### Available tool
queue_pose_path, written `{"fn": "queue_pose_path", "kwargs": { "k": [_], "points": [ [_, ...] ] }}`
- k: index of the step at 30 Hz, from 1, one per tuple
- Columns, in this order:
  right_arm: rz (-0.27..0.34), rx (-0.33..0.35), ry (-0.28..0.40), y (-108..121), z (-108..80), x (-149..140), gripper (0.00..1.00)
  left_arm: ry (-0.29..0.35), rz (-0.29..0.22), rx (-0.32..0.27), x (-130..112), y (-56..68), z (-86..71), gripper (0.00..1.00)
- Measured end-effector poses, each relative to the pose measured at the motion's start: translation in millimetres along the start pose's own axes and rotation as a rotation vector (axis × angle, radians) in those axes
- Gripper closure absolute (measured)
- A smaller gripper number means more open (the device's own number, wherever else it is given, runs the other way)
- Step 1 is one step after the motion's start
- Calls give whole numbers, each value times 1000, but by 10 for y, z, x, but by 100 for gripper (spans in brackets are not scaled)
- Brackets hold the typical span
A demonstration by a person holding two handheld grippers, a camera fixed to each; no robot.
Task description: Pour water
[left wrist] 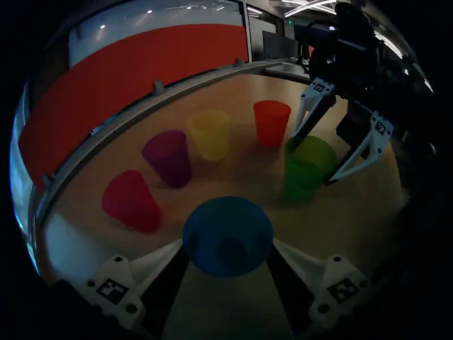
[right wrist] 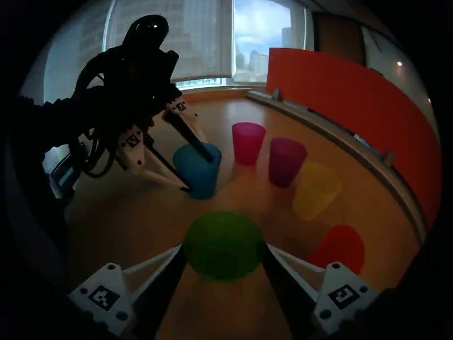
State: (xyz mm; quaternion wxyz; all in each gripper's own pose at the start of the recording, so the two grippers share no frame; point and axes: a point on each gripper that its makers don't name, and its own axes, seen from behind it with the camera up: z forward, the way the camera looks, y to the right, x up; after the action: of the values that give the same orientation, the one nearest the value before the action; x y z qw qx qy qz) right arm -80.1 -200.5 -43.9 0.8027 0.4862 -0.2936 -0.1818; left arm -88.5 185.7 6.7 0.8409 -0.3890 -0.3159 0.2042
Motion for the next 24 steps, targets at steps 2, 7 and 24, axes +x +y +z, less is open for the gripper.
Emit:
{"fn": "queue_pose_path", "kwargs": {
  "k": [2, 7, 24],
  "points": [
    [1, -2, 1, -1, -3, -7, 7, 0, -2, 1, -8, -5, -3, 15],
    [8, -6, 7, -3, -3, -10, 6, -4, -9, 5, -29, -24, 13, 15],
    [3, -19, -2, -1, -27, -99, 1, -41, -24, -8, -163, -2, 29, 14]
  ]
}}
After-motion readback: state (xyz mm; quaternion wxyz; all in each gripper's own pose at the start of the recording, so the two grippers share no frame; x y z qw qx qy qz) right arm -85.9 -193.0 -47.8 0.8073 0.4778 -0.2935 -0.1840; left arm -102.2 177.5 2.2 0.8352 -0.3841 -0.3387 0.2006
